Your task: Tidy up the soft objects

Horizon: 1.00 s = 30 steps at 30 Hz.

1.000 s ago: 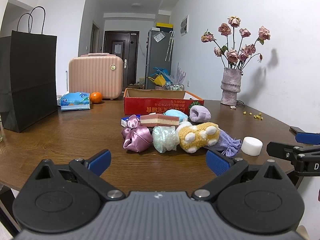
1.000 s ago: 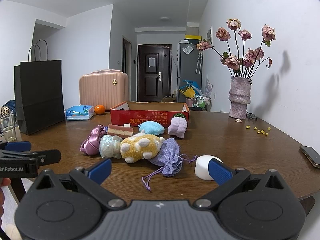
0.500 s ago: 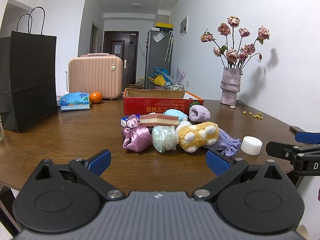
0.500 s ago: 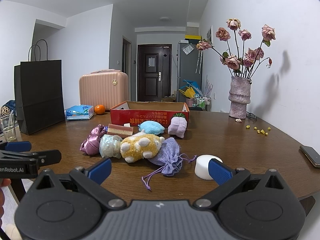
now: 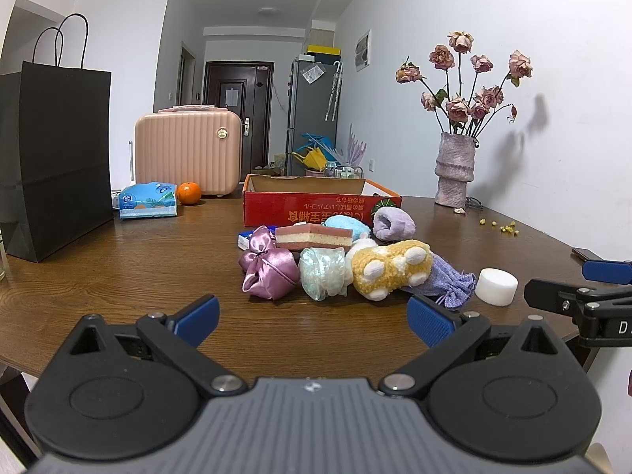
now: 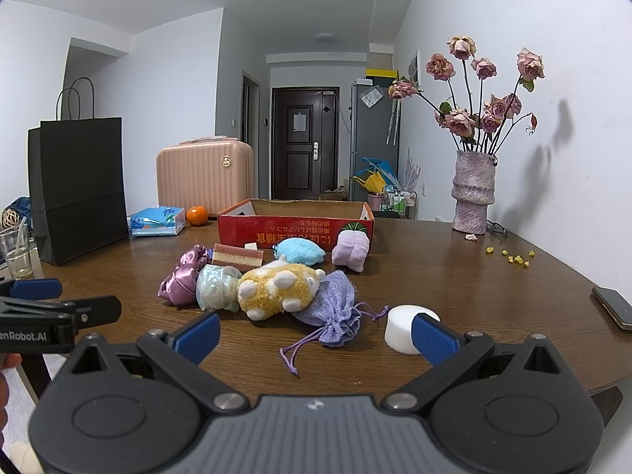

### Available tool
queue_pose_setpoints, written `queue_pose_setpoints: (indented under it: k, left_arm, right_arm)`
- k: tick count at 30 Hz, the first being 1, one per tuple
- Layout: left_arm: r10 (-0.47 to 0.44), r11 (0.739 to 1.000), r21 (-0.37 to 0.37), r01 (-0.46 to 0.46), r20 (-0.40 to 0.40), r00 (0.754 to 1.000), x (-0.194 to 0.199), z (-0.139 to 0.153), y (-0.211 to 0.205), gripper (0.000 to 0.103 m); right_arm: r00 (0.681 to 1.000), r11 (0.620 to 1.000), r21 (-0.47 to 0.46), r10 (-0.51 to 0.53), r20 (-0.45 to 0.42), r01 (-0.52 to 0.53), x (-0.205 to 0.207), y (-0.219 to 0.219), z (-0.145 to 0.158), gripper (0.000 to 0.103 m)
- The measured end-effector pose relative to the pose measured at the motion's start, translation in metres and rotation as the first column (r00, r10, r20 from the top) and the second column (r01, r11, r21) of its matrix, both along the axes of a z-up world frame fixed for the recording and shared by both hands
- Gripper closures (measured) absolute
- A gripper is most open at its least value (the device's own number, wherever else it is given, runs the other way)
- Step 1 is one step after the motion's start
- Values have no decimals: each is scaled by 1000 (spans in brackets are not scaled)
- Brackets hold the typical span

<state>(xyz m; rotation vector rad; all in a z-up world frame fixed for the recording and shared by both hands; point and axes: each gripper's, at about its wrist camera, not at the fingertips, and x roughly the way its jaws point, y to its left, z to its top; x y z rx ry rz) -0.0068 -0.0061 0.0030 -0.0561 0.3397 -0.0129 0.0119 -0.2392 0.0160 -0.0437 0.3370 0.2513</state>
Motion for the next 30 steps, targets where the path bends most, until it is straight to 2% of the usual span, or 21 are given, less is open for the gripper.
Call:
queue_pose_setpoints:
  k: [30]
  left_arm:
    - [-4,1000,1,4,-4,1000,0,0,-5,0]
  right_arm:
    - [1000,1000,-5,-2,-1,2,1,0,-1,0]
